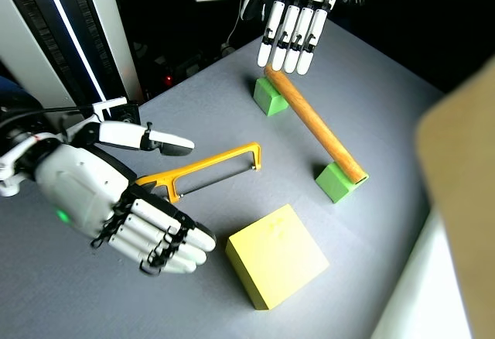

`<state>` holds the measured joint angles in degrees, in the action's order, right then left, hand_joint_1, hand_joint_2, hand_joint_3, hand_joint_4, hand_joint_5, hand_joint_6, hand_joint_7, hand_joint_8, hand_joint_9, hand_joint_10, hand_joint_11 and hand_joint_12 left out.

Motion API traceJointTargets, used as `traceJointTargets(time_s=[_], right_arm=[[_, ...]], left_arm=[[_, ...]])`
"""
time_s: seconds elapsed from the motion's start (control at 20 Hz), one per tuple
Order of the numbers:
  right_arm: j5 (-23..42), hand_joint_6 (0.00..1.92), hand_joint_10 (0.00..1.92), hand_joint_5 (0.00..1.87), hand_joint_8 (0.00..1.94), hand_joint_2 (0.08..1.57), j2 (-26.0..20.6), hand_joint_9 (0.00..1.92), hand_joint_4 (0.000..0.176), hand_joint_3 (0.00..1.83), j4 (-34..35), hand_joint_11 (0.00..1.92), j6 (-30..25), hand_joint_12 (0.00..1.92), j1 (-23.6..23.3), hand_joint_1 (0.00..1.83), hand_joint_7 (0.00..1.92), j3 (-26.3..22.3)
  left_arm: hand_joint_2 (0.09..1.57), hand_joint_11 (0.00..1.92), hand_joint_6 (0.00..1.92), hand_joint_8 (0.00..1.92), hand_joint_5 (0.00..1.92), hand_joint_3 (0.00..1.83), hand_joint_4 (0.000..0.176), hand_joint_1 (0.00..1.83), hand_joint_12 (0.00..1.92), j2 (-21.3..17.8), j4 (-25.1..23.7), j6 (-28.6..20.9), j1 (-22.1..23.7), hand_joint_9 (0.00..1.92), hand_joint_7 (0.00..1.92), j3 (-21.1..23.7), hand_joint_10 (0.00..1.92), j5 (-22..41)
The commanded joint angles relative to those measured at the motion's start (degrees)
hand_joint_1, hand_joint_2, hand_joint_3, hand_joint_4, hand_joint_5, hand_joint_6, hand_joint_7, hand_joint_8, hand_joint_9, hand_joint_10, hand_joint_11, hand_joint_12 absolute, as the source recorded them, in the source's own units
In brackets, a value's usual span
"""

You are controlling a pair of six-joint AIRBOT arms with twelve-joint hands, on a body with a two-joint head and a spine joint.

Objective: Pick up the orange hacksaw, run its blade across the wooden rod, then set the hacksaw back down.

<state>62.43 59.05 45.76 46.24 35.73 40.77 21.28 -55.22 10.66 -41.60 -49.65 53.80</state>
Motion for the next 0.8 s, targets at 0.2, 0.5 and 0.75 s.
traceJointTargets(time_s=[0.2, 0.5, 0.75], right_arm=[[-11.0, 0.01, 0.01, 0.04, 0.0, 1.05, -2.4, 0.04, 0.0, 0.0, -46.4, 0.0, -22.4, 0.47, -9.7, 0.47, 0.02, 9.5], [19.7, 0.05, 0.37, 0.72, 0.11, 1.16, 1.4, 0.83, 0.0, 0.0, -95.8, 0.46, -50.1, 1.24, -12.7, 0.47, 0.87, 28.3], [32.5, 1.68, 1.91, 0.62, 1.92, 1.16, 3.2, 1.03, 0.0, 0.0, -111.0, 1.14, -49.8, 1.92, -16.4, 0.54, 0.84, 35.6]], left_arm=[[1.3, 0.0, 0.0, 0.0, 0.1, 0.0, 0.0, 0.01, 0.11, -0.2, 3.4, 0.5, 0.5, 0.05, 0.07, -0.3, 0.0, 5.8], [1.27, 0.08, 0.02, 0.01, 0.46, 0.0, 0.0, 0.08, 1.03, -0.2, 3.4, 0.8, 0.3, 0.55, 0.46, -0.9, 0.06, 6.7], [1.32, 0.49, 1.3, 1.08, 0.45, 0.0, 0.0, 0.24, 1.66, -0.3, 3.2, 1.1, 0.3, 0.64, 0.63, -0.4, 1.37, 6.8]])
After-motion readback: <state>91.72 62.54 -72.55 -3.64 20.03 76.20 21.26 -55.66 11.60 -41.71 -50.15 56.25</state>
